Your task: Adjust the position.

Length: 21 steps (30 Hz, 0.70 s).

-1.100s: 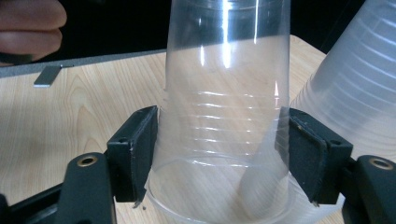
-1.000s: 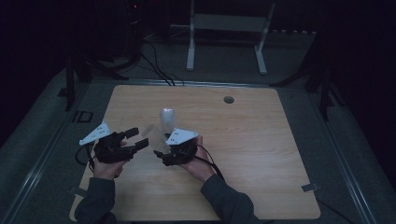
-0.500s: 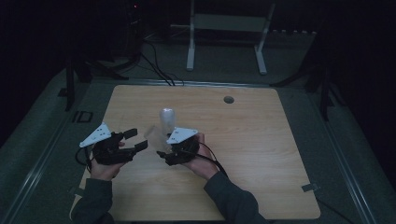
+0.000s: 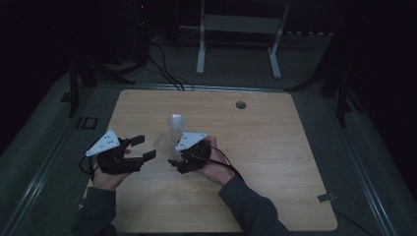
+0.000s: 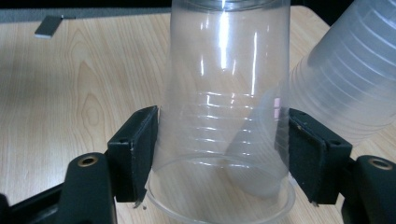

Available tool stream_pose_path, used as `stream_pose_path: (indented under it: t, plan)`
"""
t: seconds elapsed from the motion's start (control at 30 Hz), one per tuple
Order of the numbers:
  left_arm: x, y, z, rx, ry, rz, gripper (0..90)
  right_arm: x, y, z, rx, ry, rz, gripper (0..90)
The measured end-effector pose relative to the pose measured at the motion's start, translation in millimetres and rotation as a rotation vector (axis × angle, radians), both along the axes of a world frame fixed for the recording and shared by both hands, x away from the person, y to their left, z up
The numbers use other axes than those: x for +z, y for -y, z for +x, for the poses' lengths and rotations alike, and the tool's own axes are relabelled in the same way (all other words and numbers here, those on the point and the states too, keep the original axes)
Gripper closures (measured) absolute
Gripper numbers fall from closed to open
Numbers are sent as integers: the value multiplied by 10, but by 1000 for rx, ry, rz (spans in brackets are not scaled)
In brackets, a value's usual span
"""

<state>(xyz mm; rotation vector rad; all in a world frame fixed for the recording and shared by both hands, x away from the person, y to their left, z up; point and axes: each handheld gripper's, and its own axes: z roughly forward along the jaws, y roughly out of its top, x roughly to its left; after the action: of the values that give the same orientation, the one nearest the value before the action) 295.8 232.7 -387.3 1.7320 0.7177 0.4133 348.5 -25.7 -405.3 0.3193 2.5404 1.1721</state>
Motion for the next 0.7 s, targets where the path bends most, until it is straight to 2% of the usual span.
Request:
stream_pose_path:
  t: [0.27,0.47,0.7]
  plan:
    - [-1,24,1,5,5,48,279,94,-1,56,20,-28,-65,305]
    - [42,34,-8,12,15,112,279,139,0,92,38,-50,-89,308]
    - [79,0,-4,14,13,145,279,201,-2,108,53,-56,-113,309]
